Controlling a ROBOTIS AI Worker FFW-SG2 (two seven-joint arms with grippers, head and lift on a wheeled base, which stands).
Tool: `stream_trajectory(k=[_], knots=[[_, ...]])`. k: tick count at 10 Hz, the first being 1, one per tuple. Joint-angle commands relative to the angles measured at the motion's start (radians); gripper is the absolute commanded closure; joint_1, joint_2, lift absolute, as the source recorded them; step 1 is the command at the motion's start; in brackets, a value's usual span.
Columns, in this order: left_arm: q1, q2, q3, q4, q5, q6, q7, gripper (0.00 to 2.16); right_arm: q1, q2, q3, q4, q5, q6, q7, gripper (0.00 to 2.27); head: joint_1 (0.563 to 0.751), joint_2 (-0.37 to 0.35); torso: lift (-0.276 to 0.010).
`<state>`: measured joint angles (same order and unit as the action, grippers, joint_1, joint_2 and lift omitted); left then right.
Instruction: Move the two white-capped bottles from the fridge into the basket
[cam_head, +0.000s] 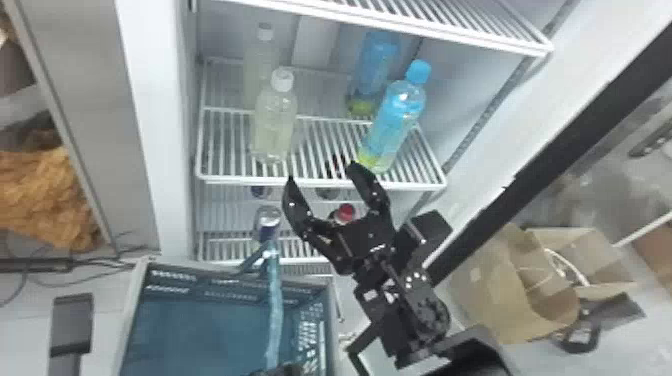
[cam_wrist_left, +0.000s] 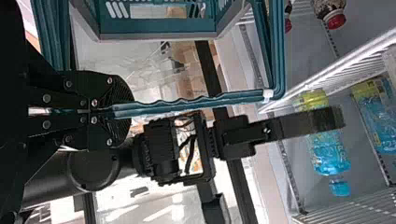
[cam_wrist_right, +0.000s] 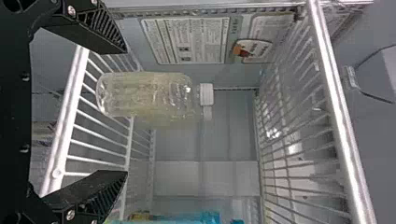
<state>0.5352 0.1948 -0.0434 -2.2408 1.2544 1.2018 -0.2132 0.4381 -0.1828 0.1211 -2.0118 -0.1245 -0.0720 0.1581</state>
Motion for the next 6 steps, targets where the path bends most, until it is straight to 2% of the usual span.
stream_trajectory(k=[1, 6], knots=[[0.0, 0.002, 0.001, -0.001, 0.0, -0.002, 0.0, 1.19, -0.063, -0.006, 0.021, 0.057, 0.003, 0.011, 0.011, 0.12, 0.695, -0.32, 0.0], [-0.005, 0.003, -0.001, 0.001, 0.002, -0.002, 0.001, 1.19, -0.227, -0.011, 0.05, 0.185, -0.009, 0.023, 0.049, 0.1, 0.695, -0.268, 0.0]])
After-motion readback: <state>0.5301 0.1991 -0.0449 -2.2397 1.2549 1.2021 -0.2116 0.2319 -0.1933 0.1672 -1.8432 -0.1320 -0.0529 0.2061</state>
